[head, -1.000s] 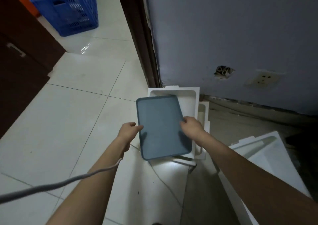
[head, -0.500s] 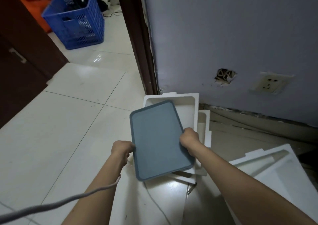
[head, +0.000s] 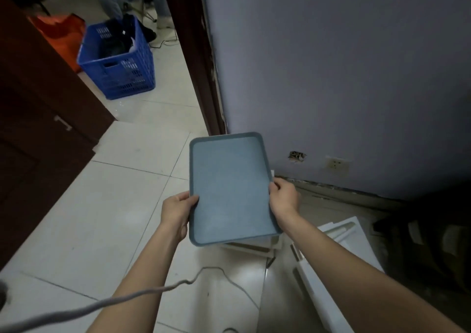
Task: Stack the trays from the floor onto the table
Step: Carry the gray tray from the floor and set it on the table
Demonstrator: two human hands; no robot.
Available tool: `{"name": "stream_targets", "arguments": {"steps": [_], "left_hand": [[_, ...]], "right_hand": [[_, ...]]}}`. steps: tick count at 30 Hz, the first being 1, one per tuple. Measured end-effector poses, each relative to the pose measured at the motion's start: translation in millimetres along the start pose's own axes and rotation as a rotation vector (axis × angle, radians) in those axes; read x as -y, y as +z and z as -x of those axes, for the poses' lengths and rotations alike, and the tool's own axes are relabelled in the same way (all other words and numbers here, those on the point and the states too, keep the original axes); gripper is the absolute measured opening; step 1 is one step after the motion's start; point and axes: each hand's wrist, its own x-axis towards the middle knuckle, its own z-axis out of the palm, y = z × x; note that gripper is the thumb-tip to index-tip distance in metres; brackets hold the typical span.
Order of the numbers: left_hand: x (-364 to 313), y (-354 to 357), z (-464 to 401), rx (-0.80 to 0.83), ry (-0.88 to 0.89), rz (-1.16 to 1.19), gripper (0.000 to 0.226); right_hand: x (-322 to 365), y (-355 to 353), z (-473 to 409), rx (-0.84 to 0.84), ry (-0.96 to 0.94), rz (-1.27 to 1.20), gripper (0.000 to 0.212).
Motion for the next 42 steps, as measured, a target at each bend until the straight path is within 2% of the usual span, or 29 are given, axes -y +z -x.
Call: {"name": "stream_targets", "arguments": {"steps": [8, 11, 15, 20, 27, 30, 33, 35, 38, 42], "left_hand": [[-177, -5, 156, -0.014, 0.272, -0.140, 0.023], [-223, 6, 214, -0.010, 0.340, -0.213, 0.031], [-261, 43, 290, 0.046, 0.358, -0.225, 0.032], [-245, 131, 379, 0.170, 0.348, -0.231, 0.029], [-158, 276, 463, 0.382, 0.304, -0.250, 0.020], [-128, 305, 484, 0.369, 0.246, -0.242, 0.024], [-102, 330, 503, 0.355, 0.225, -0.272, 0.019], [-90, 339, 508, 0.333, 0.249, -0.293, 0.032], [-75, 349, 497, 0.299, 0.286, -0.332, 0.030], [-68, 359, 477, 0.269, 0.374, -0.413, 0.039]], "right_hand": [[165, -144, 91, -0.150, -0.027, -0.089, 0.019], [198, -203, 122, -0.179, -0.036, -0.147, 0.021], [218, -297, 161, -0.236, 0.002, -0.146, 0.027], [178, -419, 199, -0.317, 0.079, -0.104, 0.031], [62, -569, 226, -0.503, 0.228, -0.042, 0.027], [25, -599, 230, -0.473, 0.251, 0.033, 0.019], [-14, -617, 226, -0.459, 0.262, 0.087, 0.021], [-34, -618, 217, -0.452, 0.257, 0.119, 0.020], [-56, -609, 198, -0.458, 0.249, 0.147, 0.019], [-69, -590, 168, -0.455, 0.236, 0.184, 0.014]]}}
